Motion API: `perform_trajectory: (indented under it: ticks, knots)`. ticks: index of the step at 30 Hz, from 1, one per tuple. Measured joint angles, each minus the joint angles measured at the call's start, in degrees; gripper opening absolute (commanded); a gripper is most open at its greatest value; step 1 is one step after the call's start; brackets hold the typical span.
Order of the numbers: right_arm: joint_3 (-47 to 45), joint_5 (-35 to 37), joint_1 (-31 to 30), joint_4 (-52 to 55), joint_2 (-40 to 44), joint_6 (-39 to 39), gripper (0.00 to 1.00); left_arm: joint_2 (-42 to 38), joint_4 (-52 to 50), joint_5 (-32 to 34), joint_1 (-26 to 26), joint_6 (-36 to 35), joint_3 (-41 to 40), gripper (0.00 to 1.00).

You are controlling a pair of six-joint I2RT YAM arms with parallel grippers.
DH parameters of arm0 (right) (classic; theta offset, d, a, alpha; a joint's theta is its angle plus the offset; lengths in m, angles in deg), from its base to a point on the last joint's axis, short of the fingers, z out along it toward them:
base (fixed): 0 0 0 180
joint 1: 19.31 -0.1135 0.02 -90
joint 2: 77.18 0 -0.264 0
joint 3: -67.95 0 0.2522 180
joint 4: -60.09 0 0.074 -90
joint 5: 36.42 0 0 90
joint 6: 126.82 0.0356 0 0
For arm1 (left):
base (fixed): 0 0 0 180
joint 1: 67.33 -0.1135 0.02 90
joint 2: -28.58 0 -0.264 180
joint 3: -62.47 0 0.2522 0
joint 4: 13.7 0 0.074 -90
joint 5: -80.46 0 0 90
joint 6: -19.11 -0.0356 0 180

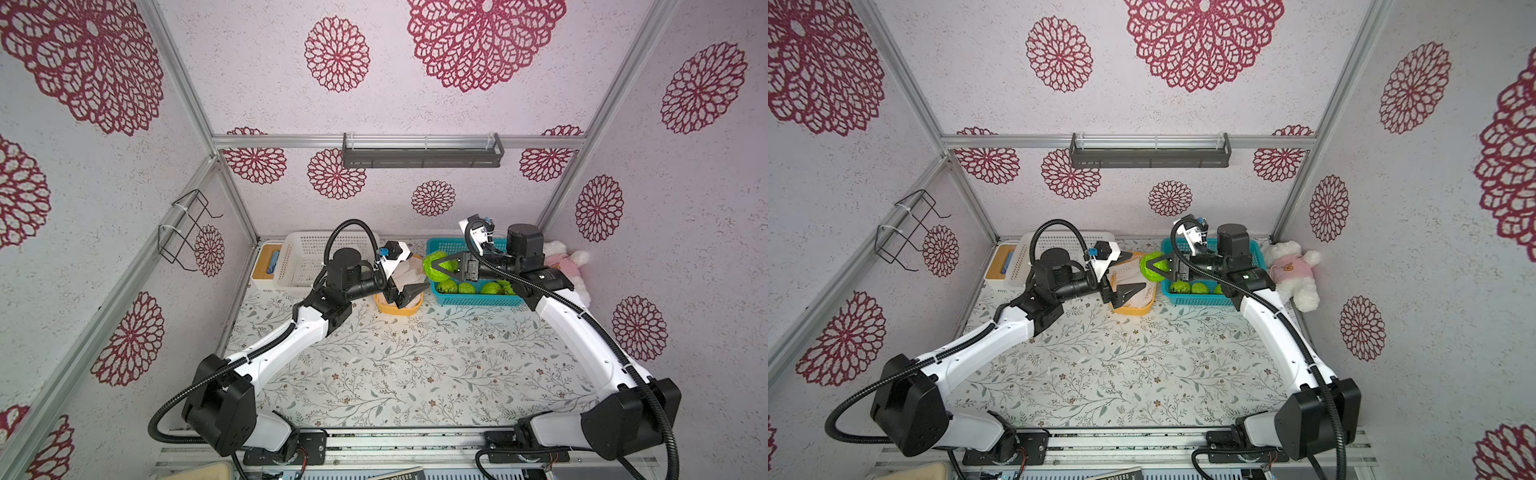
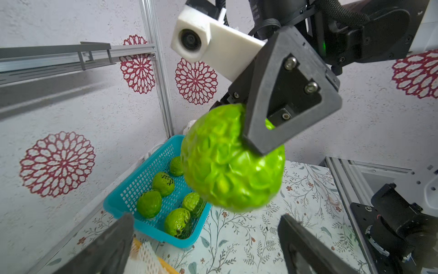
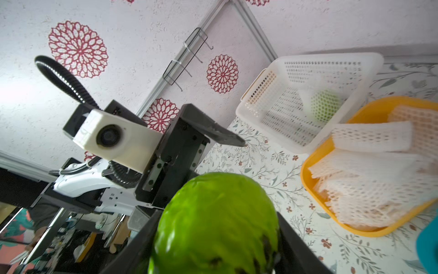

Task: Sleeve custard apples in foam nets
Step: Pick up the custard apple from the basket, then place the custard apple at the center of the board.

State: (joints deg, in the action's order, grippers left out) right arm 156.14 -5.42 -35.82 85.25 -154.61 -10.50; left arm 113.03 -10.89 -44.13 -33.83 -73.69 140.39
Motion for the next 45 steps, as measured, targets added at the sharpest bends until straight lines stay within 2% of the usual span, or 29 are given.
perform_trajectory:
  ticks: [11,13,16,22,27,35,39,45]
  knots:
    - [-0.61,-1.92,-1.2,-3.06,2.19,2.25,0.59,3.45,5.4,-5.99,2.12,-0.09,3.98,0.97]
    - [-0.96,-2.43,-1.55,-3.45,2.36,2.47,0.59,3.87,5.86,-6.32,2.64,-0.2,4.55,1.0]
    - [-1.22,-2.73,-1.97,-3.56,2.43,2.99,0.6,4.02,6.27,-6.36,3.13,-0.5,4.7,0.92]
    - [-1.38,-2.62,-2.01,-3.87,2.54,3.32,0.67,4.02,5.38,-5.79,3.87,-1.31,5.14,0.71]
    - [-1.66,-1.88,-2.08,-4.22,2.56,3.41,0.81,3.43,3.34,-4.74,3.98,-2.19,5.22,0.58]
    - [-1.66,2.95,-1.81,-3.39,3.85,1.57,0.99,-2.95,-9.03,0.7,3.98,-7.82,3.34,0.54]
    - [-1.68,7.82,-0.5,-0.57,5.66,-0.68,0.99,-6.93,-20.94,3.54,3.98,-11.28,3.34,0.54]
    - [-1.7,26.51,3.04,6.56,7.52,-2.75,0.96,-8.52,-38.49,8.55,4.66,-14.12,-0.13,0.54]
